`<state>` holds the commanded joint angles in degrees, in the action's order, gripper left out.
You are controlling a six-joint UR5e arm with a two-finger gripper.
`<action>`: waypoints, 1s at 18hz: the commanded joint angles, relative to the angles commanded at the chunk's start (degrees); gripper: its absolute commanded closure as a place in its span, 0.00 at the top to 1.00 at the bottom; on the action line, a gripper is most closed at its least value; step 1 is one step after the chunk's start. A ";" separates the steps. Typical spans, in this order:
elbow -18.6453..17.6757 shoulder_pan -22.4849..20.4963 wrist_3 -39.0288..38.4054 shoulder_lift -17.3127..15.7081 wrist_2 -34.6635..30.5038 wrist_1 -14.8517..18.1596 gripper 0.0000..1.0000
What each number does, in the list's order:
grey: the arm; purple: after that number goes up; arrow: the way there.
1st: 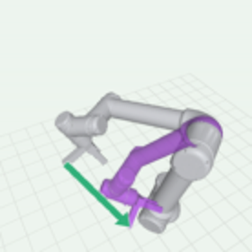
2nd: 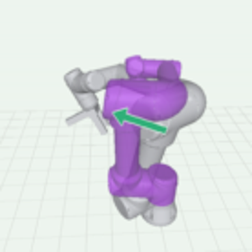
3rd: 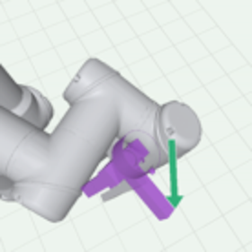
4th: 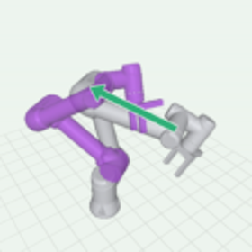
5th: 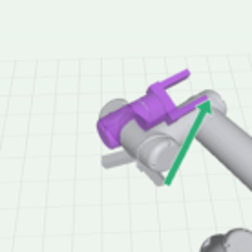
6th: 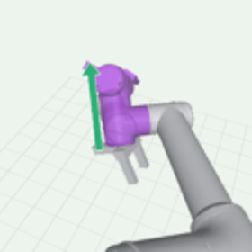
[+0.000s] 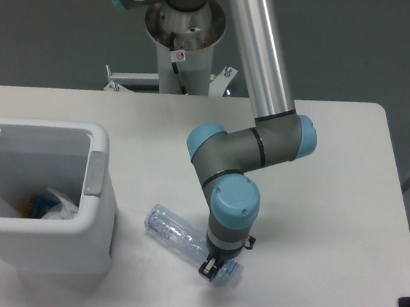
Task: Place the trash in the trash can
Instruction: 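Close the gripper around the bottle near its cap and lift, then swing the held bottle over the bin and lower it inside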
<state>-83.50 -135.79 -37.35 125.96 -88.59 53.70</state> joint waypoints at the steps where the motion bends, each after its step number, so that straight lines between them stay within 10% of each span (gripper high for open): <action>1: 0.44 -0.17 0.09 -1.32 0.09 0.00 0.66; 9: 12.91 -4.75 4.64 -10.37 0.88 -1.75 0.66; 14: 15.73 -4.40 6.15 -15.47 10.78 -15.44 0.66; 18: 15.56 -2.74 16.75 -16.80 17.13 -18.11 0.66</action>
<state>-67.94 -138.53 -20.60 109.16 -71.47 35.60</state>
